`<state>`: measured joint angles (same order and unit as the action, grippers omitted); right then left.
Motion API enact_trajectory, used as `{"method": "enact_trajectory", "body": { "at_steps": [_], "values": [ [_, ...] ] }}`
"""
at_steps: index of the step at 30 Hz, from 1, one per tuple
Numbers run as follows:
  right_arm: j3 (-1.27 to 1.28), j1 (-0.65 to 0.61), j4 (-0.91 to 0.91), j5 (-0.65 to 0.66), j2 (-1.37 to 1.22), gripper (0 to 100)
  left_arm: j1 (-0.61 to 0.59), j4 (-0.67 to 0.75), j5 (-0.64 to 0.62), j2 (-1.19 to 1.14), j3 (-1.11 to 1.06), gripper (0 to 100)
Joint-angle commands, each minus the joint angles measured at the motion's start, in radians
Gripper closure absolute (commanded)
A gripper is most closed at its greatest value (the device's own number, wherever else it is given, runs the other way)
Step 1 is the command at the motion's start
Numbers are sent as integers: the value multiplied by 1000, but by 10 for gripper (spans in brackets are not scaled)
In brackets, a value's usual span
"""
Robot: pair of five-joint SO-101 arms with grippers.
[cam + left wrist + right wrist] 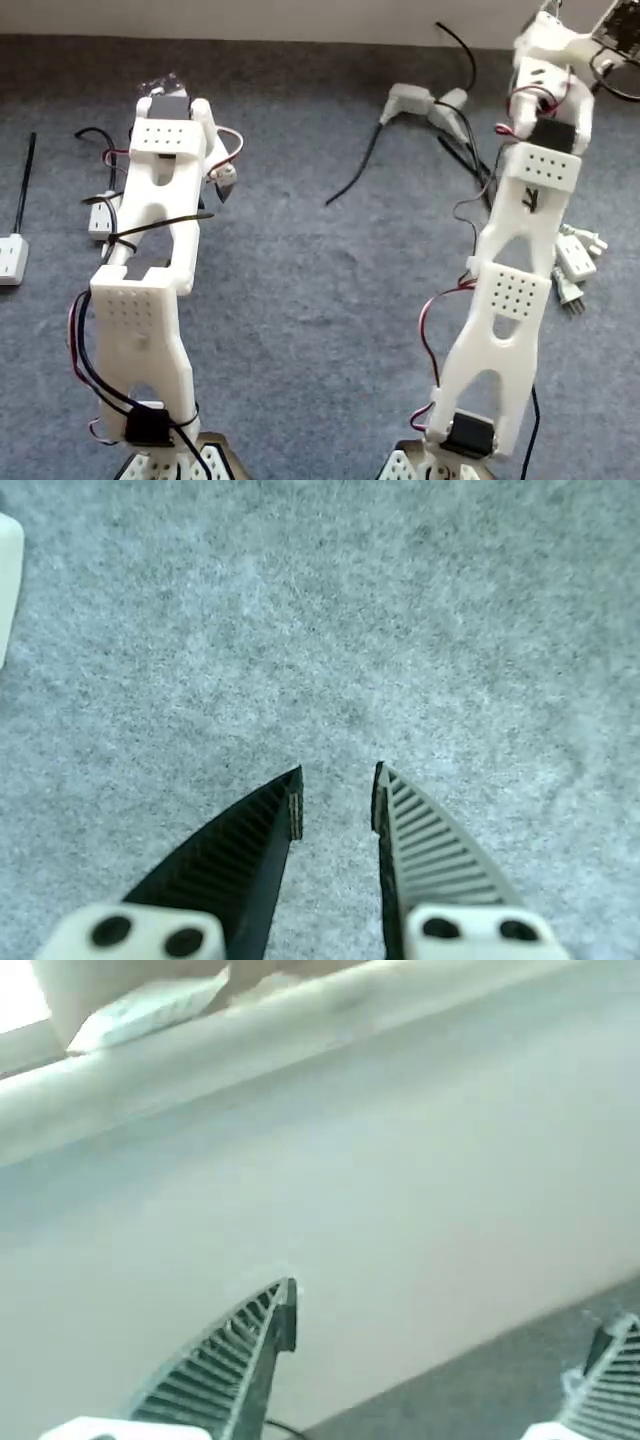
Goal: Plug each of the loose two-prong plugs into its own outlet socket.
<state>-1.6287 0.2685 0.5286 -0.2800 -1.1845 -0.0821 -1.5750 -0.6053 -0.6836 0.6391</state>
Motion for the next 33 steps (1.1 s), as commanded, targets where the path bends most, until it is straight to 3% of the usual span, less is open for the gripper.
{"method": "enact_trajectory", "body": {
  "at_steps": [1,7,10,12,20,24,27,33],
  "values": [
    [-85,90,-19,-3,30,569,1,8,-12,7,2,864],
    [-79,283,-8,-3,30,570,1,8,-12,7,2,864],
    [-79,374,128,32,24,570,1,8,-12,7,2,864],
    [-77,401,251,143,28,570,1,8,-12,7,2,864],
    [-137,328,891,598,116,572,1,41,-12,7,-21,864],
    [-131,243,1175,773,139,646,1,52,-12,7,-31,864],
    [-131,223,1233,795,99,711,1,51,-12,7,-31,864],
    [-131,234,1234,873,-45,717,1,51,-12,7,-31,864]
  ]
}}
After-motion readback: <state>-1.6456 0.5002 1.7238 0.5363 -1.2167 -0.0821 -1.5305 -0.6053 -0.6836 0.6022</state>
